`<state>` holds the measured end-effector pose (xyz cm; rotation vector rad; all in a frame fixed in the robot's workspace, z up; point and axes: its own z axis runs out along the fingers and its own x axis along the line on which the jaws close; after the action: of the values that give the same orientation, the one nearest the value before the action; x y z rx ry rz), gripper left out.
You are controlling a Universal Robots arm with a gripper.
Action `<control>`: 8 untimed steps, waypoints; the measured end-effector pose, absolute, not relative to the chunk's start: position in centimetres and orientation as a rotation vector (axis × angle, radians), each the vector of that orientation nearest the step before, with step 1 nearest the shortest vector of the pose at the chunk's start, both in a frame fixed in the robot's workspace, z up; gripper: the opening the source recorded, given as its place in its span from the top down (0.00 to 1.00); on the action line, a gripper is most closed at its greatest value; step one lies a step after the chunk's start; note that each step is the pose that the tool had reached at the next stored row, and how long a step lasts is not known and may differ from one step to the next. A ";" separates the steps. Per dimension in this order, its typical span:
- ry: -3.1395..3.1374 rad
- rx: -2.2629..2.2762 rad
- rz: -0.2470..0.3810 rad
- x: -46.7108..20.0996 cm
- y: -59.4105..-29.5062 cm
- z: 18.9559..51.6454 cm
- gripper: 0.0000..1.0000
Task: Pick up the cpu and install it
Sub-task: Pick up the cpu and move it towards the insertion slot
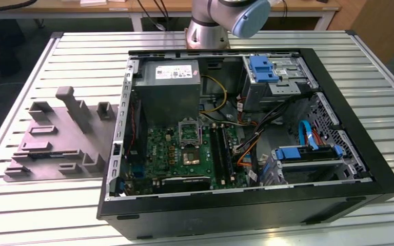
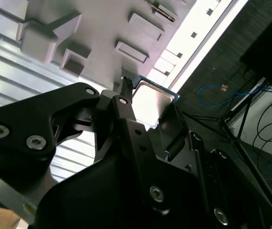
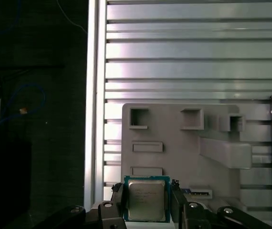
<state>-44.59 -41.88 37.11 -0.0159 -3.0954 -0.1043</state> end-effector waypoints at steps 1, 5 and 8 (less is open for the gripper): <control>-3.095 -0.016 -0.104 -44.6 -41.9 37.3 0.53; -3.095 -0.016 -0.104 -44.6 -41.9 37.9 0.53; -3.095 -0.016 -0.104 -44.6 -41.9 38.3 0.53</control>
<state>-44.59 -41.88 38.29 -0.0162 -3.0953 -0.1043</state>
